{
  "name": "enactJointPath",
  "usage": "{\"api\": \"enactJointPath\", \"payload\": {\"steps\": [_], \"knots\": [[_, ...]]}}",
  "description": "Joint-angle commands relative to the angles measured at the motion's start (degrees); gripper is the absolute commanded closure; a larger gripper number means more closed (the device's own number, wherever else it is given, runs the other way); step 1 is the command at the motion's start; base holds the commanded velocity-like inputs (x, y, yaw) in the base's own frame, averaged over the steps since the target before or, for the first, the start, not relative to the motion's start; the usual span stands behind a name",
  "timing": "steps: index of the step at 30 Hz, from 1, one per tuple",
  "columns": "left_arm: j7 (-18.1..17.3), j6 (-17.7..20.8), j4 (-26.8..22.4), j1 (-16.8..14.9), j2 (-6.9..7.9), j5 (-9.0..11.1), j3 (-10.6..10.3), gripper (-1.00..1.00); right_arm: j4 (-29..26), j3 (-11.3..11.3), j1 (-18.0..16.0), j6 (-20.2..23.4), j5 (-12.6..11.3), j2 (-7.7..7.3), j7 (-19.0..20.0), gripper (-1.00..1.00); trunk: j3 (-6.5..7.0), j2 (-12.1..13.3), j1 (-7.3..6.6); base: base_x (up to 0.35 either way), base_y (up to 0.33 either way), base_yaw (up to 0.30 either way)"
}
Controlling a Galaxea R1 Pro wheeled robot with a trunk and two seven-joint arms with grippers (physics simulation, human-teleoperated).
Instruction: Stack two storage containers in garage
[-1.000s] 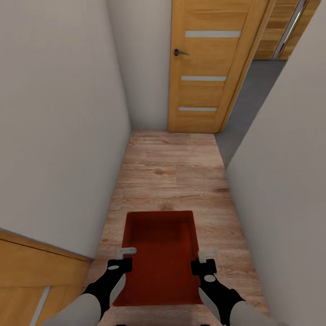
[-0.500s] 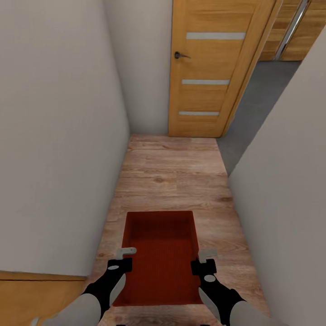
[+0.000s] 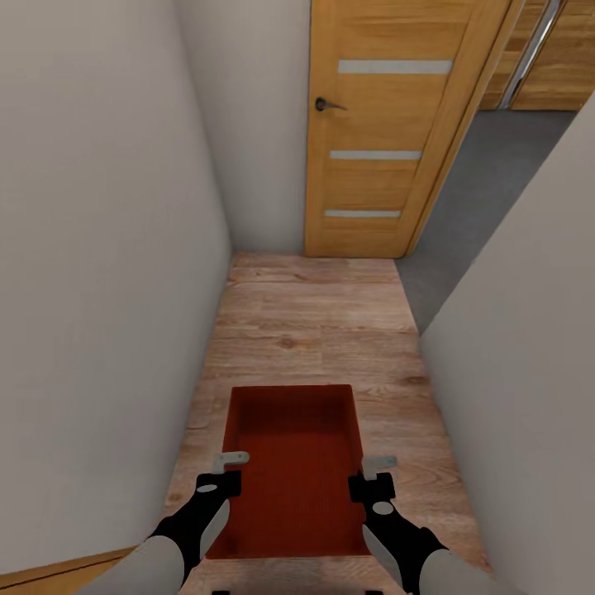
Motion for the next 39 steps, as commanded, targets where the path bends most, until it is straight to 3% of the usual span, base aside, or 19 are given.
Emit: {"api": "enactJointPath", "payload": {"steps": [1,27,39], "knots": [[0.5,0.4,-0.1,0.0,0.06,-0.3,-0.4,1.0,0.0,-1.8,-0.1,-0.4,-0.4,-0.21,-0.6,1.0,-0.13,-0.1,0.06,0.326,0.0,-0.079],[0.5,0.4,-0.1,0.0,0.06,-0.3,-0.4,1.0,0.0,-1.8,-0.1,-0.4,-0.4,-0.18,-0.6,1.0,-0.28,-0.1,0.06,0.326,0.0,-0.007],[0.5,0.4,-0.1,0.0,0.06,-0.3,-0.4,1.0,0.0,-1.8,-0.1,-0.4,-0.4,-0.18,-0.6,1.0,0.35,-0.1,0.06,0.326,0.0,0.0]]}}
